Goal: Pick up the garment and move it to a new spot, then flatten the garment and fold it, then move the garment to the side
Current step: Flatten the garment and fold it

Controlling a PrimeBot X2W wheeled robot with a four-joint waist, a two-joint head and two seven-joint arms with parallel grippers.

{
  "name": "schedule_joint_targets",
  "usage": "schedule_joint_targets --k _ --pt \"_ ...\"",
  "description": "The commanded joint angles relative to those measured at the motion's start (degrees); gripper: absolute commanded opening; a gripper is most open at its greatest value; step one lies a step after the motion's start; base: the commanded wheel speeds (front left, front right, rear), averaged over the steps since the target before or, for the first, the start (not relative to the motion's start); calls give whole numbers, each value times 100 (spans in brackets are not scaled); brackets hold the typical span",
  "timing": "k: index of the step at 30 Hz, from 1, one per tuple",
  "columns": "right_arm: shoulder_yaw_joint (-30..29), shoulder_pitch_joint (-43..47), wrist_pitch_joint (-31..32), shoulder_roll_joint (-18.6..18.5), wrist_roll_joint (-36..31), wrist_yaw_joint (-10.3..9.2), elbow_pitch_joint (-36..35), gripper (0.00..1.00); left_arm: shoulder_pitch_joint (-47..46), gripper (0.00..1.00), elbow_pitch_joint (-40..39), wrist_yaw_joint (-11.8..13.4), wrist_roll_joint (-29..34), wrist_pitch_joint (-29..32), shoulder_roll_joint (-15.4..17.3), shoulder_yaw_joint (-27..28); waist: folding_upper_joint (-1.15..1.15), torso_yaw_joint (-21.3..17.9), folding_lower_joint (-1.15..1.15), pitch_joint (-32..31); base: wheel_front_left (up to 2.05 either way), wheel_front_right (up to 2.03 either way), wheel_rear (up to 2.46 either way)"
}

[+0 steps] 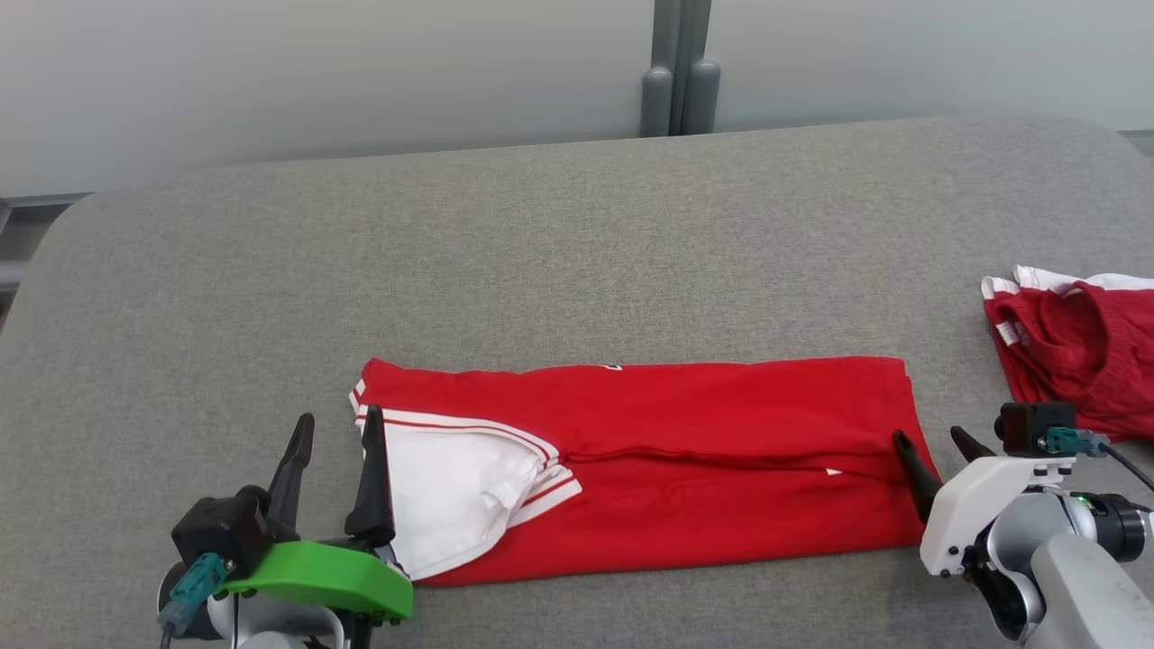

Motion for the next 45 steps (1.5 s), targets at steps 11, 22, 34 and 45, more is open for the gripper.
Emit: schedule_joint_targets --k 11,22,34,45 --pt "168 -426 53 32 154 -2 1212 100 -70 100 54 10 3 -67 9 39 0 245 0 57 0 0 0" --pt "518 -561 6 286 110 2 1631 35 -3 100 51 23 -33 -92 41 47 0 219 0 42 0 0 0" --pt "314 -893 -268 65 657 -5 1522 0 130 100 57 78 -51 -81 82 12 0 58 0 -97 0 0 0" --pt "142 -607 377 -986 1256 -5 108 0 209 100 -77 125 -42 -53 87 -37 0 -330 0 -199 0 0 0"
